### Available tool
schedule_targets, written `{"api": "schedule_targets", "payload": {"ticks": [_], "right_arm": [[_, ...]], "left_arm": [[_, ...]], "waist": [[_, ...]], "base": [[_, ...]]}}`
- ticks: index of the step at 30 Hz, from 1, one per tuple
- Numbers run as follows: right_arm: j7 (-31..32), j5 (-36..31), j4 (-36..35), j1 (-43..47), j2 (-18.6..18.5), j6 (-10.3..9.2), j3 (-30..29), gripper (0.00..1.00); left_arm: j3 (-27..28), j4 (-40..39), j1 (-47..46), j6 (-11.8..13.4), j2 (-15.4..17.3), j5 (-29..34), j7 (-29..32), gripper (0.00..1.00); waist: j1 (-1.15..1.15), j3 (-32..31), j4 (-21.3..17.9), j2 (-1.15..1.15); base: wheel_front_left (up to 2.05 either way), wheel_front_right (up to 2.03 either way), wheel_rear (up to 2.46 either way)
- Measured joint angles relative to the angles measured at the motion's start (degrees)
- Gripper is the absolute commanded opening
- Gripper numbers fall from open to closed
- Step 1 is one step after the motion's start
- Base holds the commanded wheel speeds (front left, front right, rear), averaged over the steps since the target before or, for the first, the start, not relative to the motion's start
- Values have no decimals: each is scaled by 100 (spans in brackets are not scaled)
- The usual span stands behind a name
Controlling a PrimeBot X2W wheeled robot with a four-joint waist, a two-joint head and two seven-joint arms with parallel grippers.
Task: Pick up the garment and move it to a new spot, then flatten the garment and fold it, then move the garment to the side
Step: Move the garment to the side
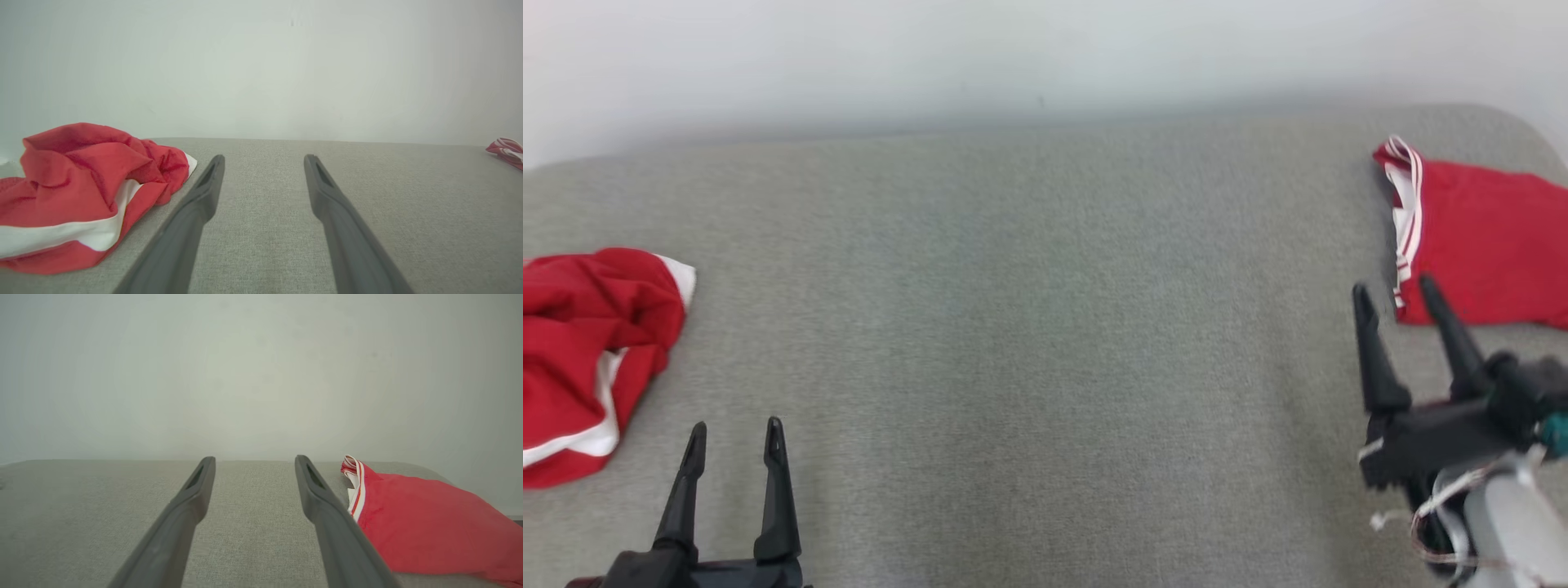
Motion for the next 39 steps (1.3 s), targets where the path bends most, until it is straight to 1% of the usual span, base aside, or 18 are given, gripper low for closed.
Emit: {"api": "schedule_targets", "payload": {"ticks": [1,6,11,18,25,32,39], "right_arm": [[0,0,0,0,0,0,0,100],[49,-8,-428,666,319,0,-216,100],[156,-55,-735,1297,560,0,-303,100],[245,-151,-1035,1880,842,0,-387,100],[352,-212,-1203,2093,946,0,-389,100],[411,-231,-1245,2184,980,0,-376,100],[416,-232,-1247,2223,998,0,-378,100]], "left_arm": [[0,0,0,0,0,0,0,100],[2,76,108,-4,-9,0,0,100],[-4,168,228,-7,-14,0,0,100],[11,266,369,-35,-20,-7,0,100],[-43,332,448,-52,-3,-63,0,100],[-141,397,451,-57,78,-126,0,100],[-177,416,453,-58,89,-148,0,100]], "waist": [[0,0,0,0],[0,-235,110,0],[0,-456,176,1],[0,-727,222,1],[1,-895,211,1],[1,-936,216,1],[1,-937,201,1]], "base": [[0,0,0],[0,0,0],[0,0,0],[0,0,0],[0,0,0],[0,0,0],[0,0,0]]}}
